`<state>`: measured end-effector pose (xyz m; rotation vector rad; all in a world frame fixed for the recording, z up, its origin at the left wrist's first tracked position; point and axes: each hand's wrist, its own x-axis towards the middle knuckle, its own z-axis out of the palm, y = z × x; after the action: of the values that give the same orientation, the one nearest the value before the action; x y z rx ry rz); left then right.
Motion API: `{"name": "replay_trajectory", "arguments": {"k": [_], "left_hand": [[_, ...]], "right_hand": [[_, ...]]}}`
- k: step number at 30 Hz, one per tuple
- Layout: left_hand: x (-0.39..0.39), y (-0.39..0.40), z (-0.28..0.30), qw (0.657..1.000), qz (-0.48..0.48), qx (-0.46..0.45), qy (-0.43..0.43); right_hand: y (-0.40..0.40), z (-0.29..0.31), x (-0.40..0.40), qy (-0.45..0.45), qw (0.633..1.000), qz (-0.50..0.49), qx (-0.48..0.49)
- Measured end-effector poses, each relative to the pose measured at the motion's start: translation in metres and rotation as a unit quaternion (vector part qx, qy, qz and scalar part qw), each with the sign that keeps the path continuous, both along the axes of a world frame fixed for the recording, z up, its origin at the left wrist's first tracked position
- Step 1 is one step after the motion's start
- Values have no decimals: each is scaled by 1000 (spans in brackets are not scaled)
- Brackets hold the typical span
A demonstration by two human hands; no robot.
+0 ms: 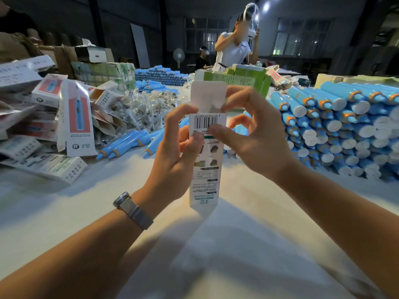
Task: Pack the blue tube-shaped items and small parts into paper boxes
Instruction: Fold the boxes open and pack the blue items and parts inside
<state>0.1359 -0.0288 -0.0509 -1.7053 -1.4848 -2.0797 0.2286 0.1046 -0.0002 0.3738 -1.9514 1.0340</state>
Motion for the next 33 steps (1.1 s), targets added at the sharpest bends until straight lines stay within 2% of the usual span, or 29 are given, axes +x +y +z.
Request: {"name": "replay_trajectory", "arguments": {"k": [4, 9, 13, 21, 26, 33], "left_hand": [[1, 1, 0, 1000, -7, -3, -7], [3, 4, 1, 996, -37, 1, -78], [2, 2, 2, 999, -20, -15, -34], [5, 1, 2, 1000, 0, -22, 1], [6, -2, 6, 999, 8, -35, 12], [10, -5, 12, 999, 13, -39, -15]], "right_hand": [[3, 3, 1, 6, 1000, 20, -10], [12, 7, 1, -19, 998, -20, 57], [10, 5, 2, -1, 994, -38, 98], [4, 11, 6, -27, 998, 47, 7], [2, 10, 7, -54, 998, 40, 8], [-4, 9, 6, -44, 999, 30, 0]]}}
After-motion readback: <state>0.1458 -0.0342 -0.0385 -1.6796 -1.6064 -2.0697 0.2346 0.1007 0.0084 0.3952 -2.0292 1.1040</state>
